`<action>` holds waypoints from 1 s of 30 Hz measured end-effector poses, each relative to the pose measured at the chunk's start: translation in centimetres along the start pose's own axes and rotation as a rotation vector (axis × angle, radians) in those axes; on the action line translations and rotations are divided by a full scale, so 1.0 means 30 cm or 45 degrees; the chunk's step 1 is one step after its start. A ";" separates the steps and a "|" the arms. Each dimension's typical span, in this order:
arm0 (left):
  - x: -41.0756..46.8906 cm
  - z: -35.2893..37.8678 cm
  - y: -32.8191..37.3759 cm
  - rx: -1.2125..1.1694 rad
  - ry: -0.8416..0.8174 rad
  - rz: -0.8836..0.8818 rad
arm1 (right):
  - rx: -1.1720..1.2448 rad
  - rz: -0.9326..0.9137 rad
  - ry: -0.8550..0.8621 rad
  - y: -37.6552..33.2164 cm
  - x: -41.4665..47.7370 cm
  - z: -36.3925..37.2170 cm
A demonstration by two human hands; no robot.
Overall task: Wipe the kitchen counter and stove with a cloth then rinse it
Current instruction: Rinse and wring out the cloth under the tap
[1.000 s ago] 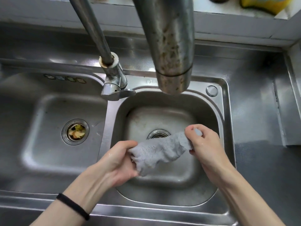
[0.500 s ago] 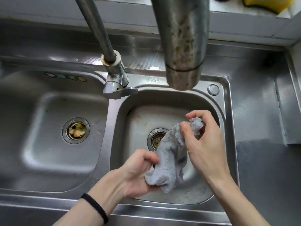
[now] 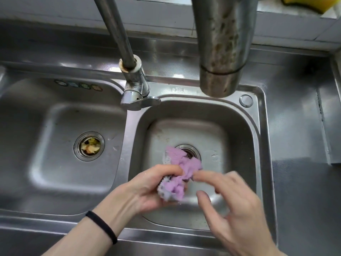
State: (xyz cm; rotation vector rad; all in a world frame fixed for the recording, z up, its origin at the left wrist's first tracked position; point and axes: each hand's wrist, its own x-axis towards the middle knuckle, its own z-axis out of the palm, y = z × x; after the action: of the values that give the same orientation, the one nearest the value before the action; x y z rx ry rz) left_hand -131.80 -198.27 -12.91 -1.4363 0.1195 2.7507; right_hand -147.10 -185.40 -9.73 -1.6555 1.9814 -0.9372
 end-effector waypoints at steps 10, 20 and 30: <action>-0.098 0.104 0.099 0.863 -0.459 -0.328 | -0.410 -0.369 -0.159 0.008 0.095 0.040; -0.022 0.120 0.087 2.924 0.446 0.436 | -0.846 0.055 -0.811 -0.046 0.190 0.078; -0.006 0.032 0.123 3.252 0.109 1.387 | 1.181 1.407 -1.193 -0.085 0.155 0.097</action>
State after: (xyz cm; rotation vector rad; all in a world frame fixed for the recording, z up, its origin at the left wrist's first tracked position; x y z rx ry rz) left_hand -132.75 -201.86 -12.02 -0.2375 2.9533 0.3544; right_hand -144.38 -190.80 -9.43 -0.2103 1.1297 -0.3569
